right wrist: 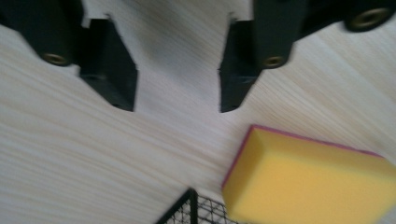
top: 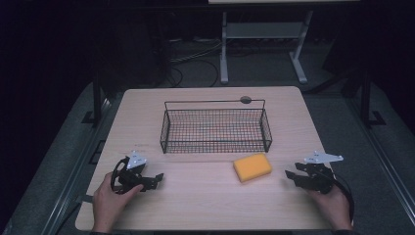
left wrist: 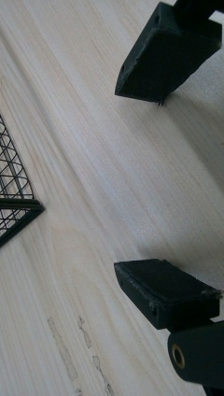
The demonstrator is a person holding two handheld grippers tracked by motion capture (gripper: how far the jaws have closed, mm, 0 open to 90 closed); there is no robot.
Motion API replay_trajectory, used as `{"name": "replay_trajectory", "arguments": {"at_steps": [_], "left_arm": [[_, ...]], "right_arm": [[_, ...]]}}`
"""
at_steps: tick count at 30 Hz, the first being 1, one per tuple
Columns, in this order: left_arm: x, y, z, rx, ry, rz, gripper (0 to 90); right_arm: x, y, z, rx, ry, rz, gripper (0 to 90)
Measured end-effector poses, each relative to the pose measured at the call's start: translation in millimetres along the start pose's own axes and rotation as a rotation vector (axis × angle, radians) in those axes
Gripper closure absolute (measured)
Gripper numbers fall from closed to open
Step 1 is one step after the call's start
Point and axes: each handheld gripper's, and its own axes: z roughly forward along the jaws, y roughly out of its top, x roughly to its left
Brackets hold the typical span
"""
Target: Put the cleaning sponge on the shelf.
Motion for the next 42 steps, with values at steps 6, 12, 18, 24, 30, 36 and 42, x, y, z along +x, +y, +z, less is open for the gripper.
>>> {"name": "replay_trajectory", "arguments": {"at_steps": [6, 12, 18, 24, 30, 36, 42], "left_arm": [[-0.1, 0.0, 0.0, -0.001, 0.001, 0.0, 12.5], [-0.1, -0.1, 0.0, -0.001, 0.001, -0.001, 12.6], [-0.1, -0.1, 0.0, -0.001, 0.001, -0.001, 12.6], [-0.1, -0.1, 0.0, -0.001, 0.001, -0.001, 12.6], [-0.3, -0.1, 0.1, -0.003, 0.001, -0.003, 12.6], [-0.2, -0.1, 0.1, -0.002, 0.001, -0.002, 12.6], [-0.2, -0.1, 0.0, -0.002, 0.001, -0.002, 12.6]], "right_arm": [[0.9, 10.5, 0.3, 0.013, 0.056, -0.028, 84.9], [2.6, 16.6, 3.6, 0.022, 0.095, -0.047, 89.8], [6.4, 21.9, 11.1, 0.025, 0.135, -0.08, 89.8], [11.4, 27.5, 23.0, 0.054, 0.156, -0.108, 89.8], [15.0, 32.2, 32.4, 0.071, 0.172, -0.133, 89.8], [18.1, 32.4, 33.5, 0.079, 0.179, -0.144, 89.8], [20.7, 31.3, 32.1, 0.083, 0.191, -0.15, 89.8]]}}
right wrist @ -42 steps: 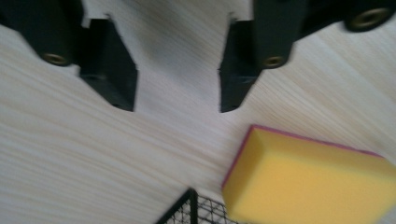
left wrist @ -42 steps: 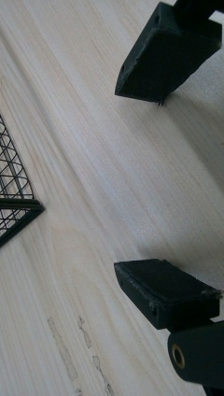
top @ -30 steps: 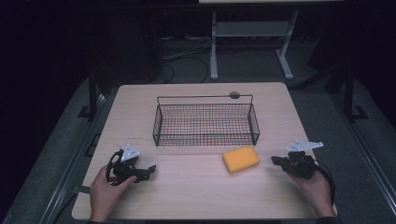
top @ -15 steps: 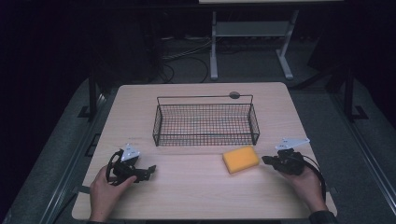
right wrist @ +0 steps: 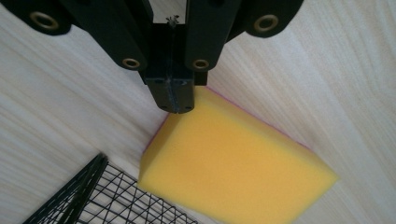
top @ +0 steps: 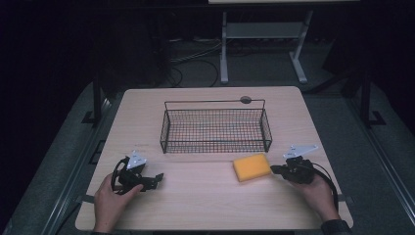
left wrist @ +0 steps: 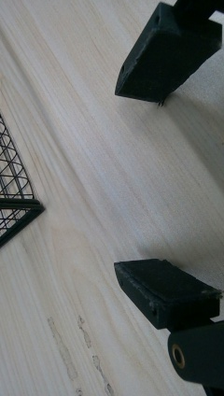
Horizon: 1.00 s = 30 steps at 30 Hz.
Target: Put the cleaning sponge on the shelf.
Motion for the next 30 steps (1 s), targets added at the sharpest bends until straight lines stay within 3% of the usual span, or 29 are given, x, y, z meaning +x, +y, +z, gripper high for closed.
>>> {"name": "replay_trajectory", "arguments": {"at_steps": [13, 30], "left_arm": [[0.2, 0.0, -0.1, 0.002, -0.001, 0.002, 12.6], [0.1, 0.0, -0.1, 0.002, -0.001, 0.001, 12.6]], "right_arm": [[9.3, -3.2, -2.8, 0.012, 0.038, -0.005, 89.8], [25.0, -4.6, -2.7, 0.022, 0.096, -0.055, 89.8]]}}
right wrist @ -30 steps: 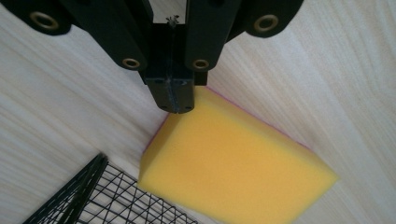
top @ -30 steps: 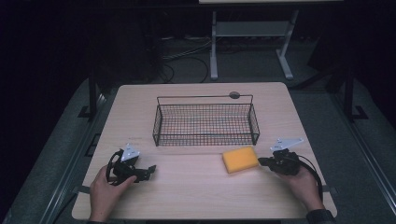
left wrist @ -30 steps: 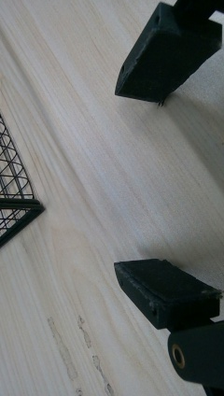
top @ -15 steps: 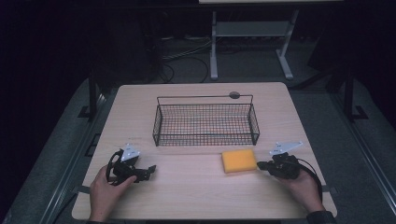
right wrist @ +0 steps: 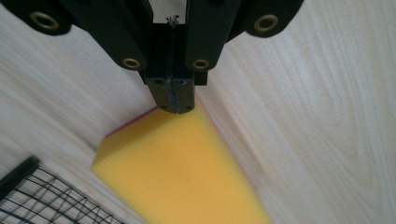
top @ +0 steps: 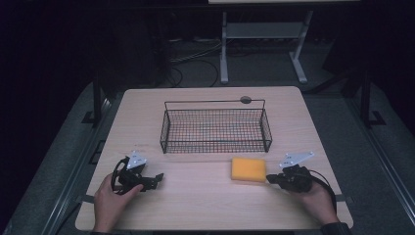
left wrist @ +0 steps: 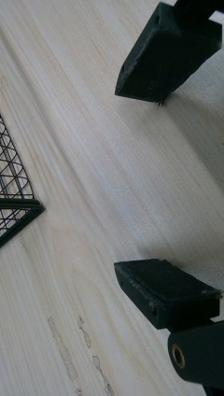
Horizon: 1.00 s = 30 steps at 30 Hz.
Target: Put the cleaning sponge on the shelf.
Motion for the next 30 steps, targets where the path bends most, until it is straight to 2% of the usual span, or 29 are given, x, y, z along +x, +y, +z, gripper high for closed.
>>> {"name": "replay_trajectory", "arguments": {"at_steps": [17, 22, 25, 26, 27, 28, 29, 30], "left_arm": [[0.0, 0.0, 0.0, 0.0, 0.0, 0.0, 12.6], [0.0, 0.0, 0.0, 0.0, 0.0, 0.0, 12.5], [0.0, 0.0, 0.0, 0.0, 0.0, 0.0, 12.6], [0.0, 0.0, 0.0, 0.0, 0.0, 0.0, 12.6], [0.0, 0.0, 0.0, 0.0, 0.0, 0.0, 12.6], [0.0, 0.0, 0.0, 0.0, 0.0, 0.0, 12.5], [0.1, 0.0, -0.1, 0.001, 0.0, 0.001, 12.6], [0.1, 0.0, -0.1, 0.001, 0.0, 0.001, 12.6]], "right_arm": [[22.0, 6.3, 6.0, 0.029, 0.058, -0.058, 89.8], [23.4, 7.1, 7.1, 0.032, 0.065, -0.071, 89.4], [22.5, 7.1, 5.3, 0.028, 0.06, -0.057, 84.3], [20.5, 7.1, 3.8, 0.032, 0.054, -0.045, 74.8], [19.8, 7.3, 2.8, 0.04, 0.044, -0.036, 70.5], [19.8, 7.3, 2.8, 0.04, 0.044, -0.036, 70.5], [18.3, 8.1, 0.6, 0.049, 0.027, -0.031, 62.4], [17.5, 8.7, -1.0, 0.053, 0.024, -0.026, 58.7]]}}
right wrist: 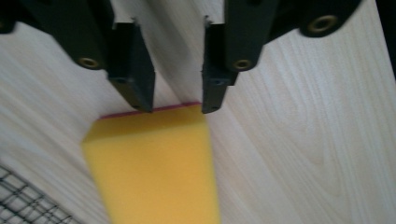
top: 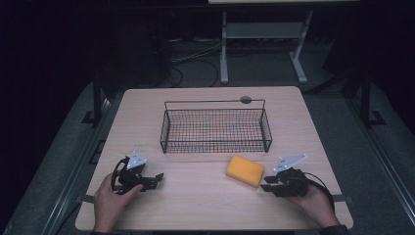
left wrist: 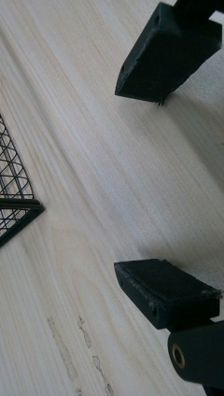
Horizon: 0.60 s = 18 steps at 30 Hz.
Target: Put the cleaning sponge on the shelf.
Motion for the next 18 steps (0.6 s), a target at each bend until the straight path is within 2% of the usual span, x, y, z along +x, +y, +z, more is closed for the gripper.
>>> {"name": "replay_trajectory", "arguments": {"at_steps": [1, 2, 4, 5, 12, 18], "left_arm": [[0.0, 0.0, 0.0, 0.0, 0.0, 0.0, 12.6], [0.0, 0.0, 0.0, -0.001, 0.0, -0.001, 12.6], [-0.2, 0.0, 0.2, -0.003, 0.0, -0.003, 12.5], [-0.2, 0.0, 0.1, -0.003, 0.0, -0.003, 12.5], [-0.2, 0.0, 0.2, -0.003, 0.0, -0.003, 12.6], [-0.2, 0.0, 0.2, -0.003, 0.0, -0.003, 12.6]], "right_arm": [[0.0, 0.0, 0.0, 0.0, 0.0, 0.0, 58.7], [-1.4, 1.8, -2.6, 0.01, -0.005, 0.012, 51.1], [-1.8, 3.1, -3.8, 0.016, -0.011, 0.015, 48.9], [-3.8, 5.4, -4.6, 0.025, -0.013, 0.013, 43.9], [-9.2, 15.6, -4.3, 0.074, -0.033, 0.007, 28.0], [-11.3, 22.4, -2.9, 0.105, -0.052, -0.004, 17.9]]}}
